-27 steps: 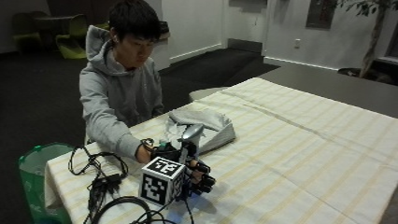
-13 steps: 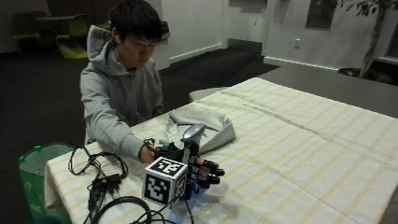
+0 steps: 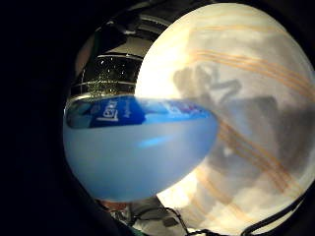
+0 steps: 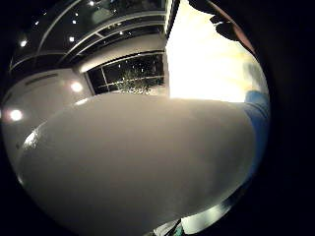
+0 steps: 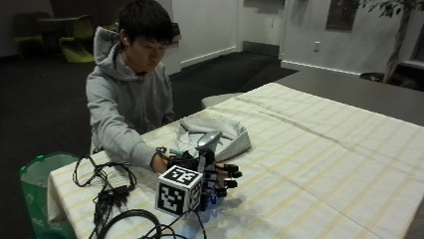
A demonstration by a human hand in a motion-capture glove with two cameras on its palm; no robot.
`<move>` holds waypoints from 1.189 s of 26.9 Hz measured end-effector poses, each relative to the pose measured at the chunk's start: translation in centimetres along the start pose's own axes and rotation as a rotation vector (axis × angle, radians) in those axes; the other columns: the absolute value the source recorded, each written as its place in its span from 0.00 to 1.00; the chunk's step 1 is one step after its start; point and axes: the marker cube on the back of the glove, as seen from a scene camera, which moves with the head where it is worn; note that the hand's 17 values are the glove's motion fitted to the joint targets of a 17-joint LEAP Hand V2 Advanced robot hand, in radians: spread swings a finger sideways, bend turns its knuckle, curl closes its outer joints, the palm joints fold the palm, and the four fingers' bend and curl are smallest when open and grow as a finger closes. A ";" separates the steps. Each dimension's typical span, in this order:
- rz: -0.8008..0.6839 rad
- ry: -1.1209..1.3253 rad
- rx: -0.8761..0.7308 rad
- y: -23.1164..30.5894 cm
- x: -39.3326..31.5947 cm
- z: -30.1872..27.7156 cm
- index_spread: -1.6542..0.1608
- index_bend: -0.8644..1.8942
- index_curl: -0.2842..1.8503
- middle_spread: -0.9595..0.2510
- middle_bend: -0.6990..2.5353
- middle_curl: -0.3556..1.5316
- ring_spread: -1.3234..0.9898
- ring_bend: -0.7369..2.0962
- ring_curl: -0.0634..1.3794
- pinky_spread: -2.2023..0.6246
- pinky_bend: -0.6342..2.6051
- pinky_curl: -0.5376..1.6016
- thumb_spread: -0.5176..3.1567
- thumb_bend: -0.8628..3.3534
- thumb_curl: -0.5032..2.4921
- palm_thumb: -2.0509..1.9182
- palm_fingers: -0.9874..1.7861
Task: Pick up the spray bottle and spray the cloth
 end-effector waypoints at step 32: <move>-0.059 0.057 0.354 -0.9 -2.8 1.3 0.80 0.51 0.34 0.71 0.41 0.43 0.49 0.44 0.33 0.70 0.30 0.42 0.20 0.20 0.36 0.77 0.87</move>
